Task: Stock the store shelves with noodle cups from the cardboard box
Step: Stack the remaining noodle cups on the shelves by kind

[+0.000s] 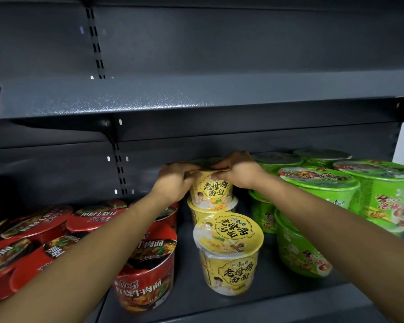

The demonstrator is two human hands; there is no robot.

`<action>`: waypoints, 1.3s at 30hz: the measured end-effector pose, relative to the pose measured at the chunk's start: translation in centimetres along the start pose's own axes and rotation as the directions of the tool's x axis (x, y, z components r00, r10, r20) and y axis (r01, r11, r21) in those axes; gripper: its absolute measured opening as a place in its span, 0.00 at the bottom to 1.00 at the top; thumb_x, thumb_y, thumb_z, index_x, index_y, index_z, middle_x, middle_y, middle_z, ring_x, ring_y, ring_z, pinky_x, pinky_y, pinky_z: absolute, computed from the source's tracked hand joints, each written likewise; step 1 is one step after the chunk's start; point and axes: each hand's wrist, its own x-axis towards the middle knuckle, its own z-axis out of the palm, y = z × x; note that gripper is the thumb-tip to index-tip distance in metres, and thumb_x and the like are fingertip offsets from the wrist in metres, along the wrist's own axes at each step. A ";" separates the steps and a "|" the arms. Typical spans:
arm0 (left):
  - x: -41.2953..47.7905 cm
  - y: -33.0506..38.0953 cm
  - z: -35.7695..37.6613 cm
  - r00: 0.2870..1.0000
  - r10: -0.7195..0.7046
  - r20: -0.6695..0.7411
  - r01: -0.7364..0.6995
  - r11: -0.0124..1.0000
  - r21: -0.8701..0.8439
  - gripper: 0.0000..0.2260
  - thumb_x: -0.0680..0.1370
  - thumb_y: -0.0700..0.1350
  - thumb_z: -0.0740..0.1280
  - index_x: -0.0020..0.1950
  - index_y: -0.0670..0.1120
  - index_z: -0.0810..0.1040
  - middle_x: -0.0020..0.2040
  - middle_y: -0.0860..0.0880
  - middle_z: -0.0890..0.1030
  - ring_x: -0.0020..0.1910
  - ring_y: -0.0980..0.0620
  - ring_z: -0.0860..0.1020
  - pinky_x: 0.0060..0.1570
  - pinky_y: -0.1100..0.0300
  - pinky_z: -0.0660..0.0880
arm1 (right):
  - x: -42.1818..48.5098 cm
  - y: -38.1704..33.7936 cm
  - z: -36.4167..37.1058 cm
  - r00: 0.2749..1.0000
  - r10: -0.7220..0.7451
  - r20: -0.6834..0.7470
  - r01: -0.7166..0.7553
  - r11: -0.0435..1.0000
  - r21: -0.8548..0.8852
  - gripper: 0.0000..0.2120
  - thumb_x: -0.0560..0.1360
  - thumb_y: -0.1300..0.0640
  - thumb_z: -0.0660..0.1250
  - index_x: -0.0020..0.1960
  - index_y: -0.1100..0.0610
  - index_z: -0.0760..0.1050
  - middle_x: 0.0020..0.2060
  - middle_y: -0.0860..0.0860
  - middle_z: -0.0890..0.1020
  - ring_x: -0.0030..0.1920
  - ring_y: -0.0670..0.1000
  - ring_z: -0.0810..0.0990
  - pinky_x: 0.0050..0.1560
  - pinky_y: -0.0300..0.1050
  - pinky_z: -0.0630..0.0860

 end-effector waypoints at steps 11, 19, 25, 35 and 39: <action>0.3 -0.6 -0.2 1.000 0.008 0.008 -0.009 0.997 0.074 0.13 0.79 0.47 0.65 0.62 0.47 0.79 0.61 0.48 0.80 0.59 0.48 0.77 0.58 0.59 0.72 | 0.7 -0.6 -0.9 0.998 -0.029 0.049 0.033 0.997 -0.071 0.22 0.71 0.45 0.71 0.64 0.48 0.76 0.61 0.47 0.79 0.61 0.49 0.77 0.56 0.35 0.68; 0.2 -0.7 0.1 1.000 -0.019 0.004 0.019 0.998 0.055 0.13 0.79 0.48 0.65 0.62 0.48 0.79 0.60 0.47 0.81 0.58 0.47 0.78 0.59 0.56 0.73 | 1.0 -0.5 -1.1 0.997 -0.022 0.075 0.030 0.994 -0.110 0.23 0.71 0.43 0.70 0.64 0.48 0.76 0.63 0.47 0.78 0.62 0.49 0.75 0.59 0.37 0.67; 0.1 -0.6 0.3 1.000 -0.028 0.010 0.027 0.996 0.083 0.14 0.79 0.49 0.64 0.62 0.48 0.79 0.60 0.46 0.80 0.58 0.45 0.78 0.58 0.54 0.74 | 1.0 -0.5 -1.2 0.996 -0.017 0.085 0.026 0.994 -0.107 0.22 0.71 0.43 0.70 0.64 0.47 0.76 0.62 0.47 0.79 0.62 0.49 0.75 0.55 0.35 0.66; -0.6 0.0 0.8 0.995 -0.093 -0.037 0.094 0.996 0.005 0.14 0.79 0.48 0.64 0.63 0.49 0.78 0.58 0.49 0.81 0.56 0.49 0.78 0.50 0.64 0.71 | 0.7 -0.6 -1.1 0.998 0.031 0.058 -0.030 0.999 -0.018 0.23 0.70 0.44 0.72 0.63 0.47 0.76 0.62 0.46 0.79 0.61 0.48 0.76 0.55 0.34 0.66; -0.9 0.3 1.3 0.990 -0.126 -0.066 0.128 0.992 0.014 0.14 0.79 0.49 0.63 0.64 0.50 0.77 0.59 0.48 0.80 0.57 0.47 0.77 0.52 0.61 0.72 | 0.1 -0.4 -0.6 0.998 0.053 0.022 -0.054 0.998 0.041 0.22 0.69 0.44 0.73 0.62 0.47 0.77 0.61 0.46 0.79 0.61 0.48 0.76 0.54 0.33 0.65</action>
